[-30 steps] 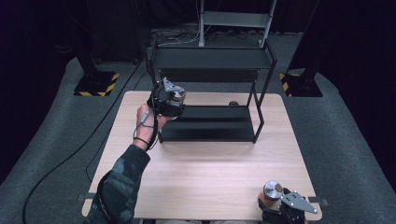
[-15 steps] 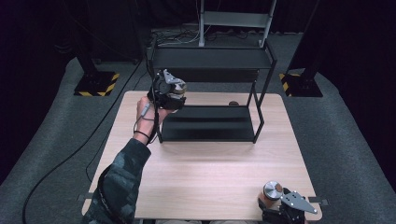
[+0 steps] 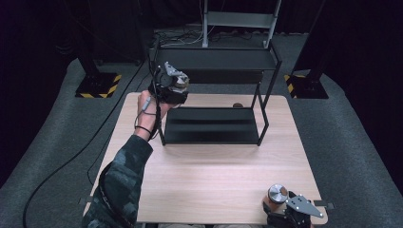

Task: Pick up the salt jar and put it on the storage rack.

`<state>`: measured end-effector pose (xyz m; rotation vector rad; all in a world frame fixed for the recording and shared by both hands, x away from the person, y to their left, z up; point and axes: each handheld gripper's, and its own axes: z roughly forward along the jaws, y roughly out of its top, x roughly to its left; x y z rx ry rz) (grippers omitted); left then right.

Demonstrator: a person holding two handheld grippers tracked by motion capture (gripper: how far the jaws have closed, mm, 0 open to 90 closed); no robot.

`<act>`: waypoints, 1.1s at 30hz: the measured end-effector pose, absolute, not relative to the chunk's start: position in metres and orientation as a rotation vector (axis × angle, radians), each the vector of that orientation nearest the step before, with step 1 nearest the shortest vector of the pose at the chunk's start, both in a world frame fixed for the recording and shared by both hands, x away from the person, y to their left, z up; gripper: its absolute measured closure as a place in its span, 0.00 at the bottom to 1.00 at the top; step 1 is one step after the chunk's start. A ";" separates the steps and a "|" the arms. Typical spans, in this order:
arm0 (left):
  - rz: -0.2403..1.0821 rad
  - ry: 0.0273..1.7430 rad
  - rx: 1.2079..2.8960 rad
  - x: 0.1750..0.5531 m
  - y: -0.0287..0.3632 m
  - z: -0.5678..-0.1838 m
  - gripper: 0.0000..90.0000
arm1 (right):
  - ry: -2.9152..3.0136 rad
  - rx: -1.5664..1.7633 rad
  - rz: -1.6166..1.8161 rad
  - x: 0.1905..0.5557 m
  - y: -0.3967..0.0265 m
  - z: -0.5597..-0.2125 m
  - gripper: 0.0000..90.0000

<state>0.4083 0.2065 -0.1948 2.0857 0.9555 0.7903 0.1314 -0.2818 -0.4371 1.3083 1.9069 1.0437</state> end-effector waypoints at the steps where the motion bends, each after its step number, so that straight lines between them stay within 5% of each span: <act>1: 0.792 0.961 2.075 0.409 0.207 -0.194 0.34 | 1.907 1.308 1.043 0.131 -0.282 -0.437 0.00; 33: 0.825 0.951 2.081 0.415 0.199 -0.162 0.34 | 1.913 1.307 1.046 0.132 -0.282 -0.437 0.00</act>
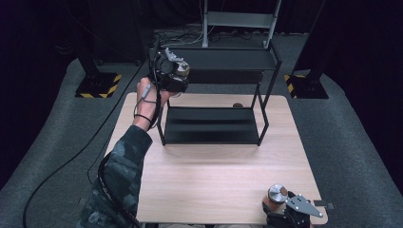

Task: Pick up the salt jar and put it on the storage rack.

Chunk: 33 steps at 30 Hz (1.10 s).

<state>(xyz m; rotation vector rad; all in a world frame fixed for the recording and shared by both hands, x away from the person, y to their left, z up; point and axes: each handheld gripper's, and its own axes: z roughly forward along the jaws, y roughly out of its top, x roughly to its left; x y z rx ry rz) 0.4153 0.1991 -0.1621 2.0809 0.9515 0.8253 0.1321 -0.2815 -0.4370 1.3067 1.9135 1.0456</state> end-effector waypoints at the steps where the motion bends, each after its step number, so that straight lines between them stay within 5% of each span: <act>1: 0.825 0.951 2.081 0.415 0.199 -0.162 0.34 | 1.913 1.307 1.046 0.132 -0.282 -0.437 0.00; 33: 0.859 0.894 2.036 0.411 0.192 -0.120 0.34 | 1.920 1.313 1.051 0.133 -0.284 -0.437 0.00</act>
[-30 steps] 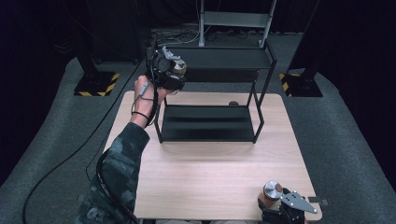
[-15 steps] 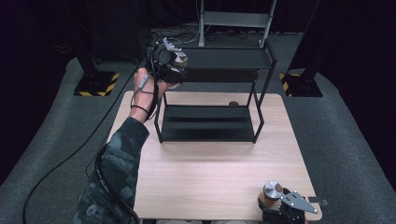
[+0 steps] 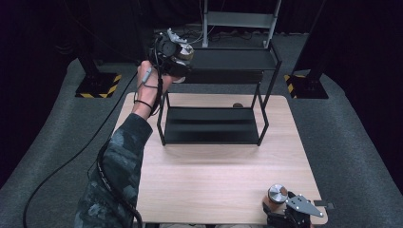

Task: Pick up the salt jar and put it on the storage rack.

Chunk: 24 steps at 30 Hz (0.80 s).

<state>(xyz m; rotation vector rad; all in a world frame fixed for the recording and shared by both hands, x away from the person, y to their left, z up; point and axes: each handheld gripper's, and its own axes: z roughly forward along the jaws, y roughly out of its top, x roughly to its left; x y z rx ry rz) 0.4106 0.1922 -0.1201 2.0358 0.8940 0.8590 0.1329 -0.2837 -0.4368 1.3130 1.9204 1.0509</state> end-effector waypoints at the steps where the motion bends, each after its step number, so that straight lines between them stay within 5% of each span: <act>1: 0.857 0.892 2.029 0.410 0.192 -0.120 0.34 | 1.921 1.312 1.050 0.133 -0.284 -0.437 0.00; 24: 0.809 0.967 1.835 0.432 0.202 -0.128 0.34 | 1.924 1.311 1.057 0.134 -0.283 -0.438 0.00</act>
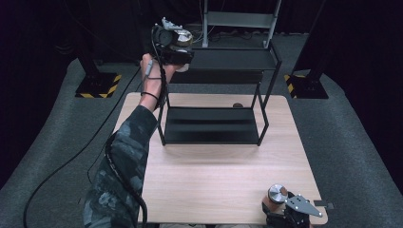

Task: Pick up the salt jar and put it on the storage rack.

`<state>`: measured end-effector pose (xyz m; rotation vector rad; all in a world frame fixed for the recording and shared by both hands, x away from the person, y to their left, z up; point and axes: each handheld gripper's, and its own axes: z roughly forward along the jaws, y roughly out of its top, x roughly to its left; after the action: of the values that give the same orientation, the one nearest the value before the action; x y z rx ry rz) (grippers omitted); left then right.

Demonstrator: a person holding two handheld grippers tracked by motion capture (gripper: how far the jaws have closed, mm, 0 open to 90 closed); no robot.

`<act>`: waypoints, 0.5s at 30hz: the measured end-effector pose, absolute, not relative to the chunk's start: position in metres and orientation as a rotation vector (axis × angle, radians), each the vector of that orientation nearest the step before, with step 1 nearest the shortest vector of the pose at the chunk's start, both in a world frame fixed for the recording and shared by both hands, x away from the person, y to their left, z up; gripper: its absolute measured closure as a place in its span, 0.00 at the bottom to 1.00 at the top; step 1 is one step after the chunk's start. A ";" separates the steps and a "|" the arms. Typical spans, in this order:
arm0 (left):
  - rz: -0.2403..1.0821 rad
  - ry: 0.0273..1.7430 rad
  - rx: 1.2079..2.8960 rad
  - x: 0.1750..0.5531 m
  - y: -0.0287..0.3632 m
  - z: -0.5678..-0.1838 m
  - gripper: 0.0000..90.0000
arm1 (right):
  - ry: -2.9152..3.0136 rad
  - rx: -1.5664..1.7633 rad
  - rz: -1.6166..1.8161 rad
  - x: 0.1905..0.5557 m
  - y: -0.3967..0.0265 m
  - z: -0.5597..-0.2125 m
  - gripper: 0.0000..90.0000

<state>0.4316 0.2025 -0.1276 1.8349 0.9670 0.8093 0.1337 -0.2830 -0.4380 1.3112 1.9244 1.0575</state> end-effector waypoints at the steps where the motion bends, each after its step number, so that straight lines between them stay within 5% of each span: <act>1: 0.808 0.972 1.830 0.434 0.202 -0.128 0.34 | 1.924 1.311 1.057 0.134 -0.283 -0.438 0.00; 15: 0.773 1.053 1.793 0.462 0.200 -0.130 0.34 | 1.921 1.308 1.063 0.133 -0.283 -0.438 0.00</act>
<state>0.4619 0.2001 -0.1304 1.7930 1.0532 0.7725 0.1332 -0.2828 -0.4381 1.3082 1.9215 1.0632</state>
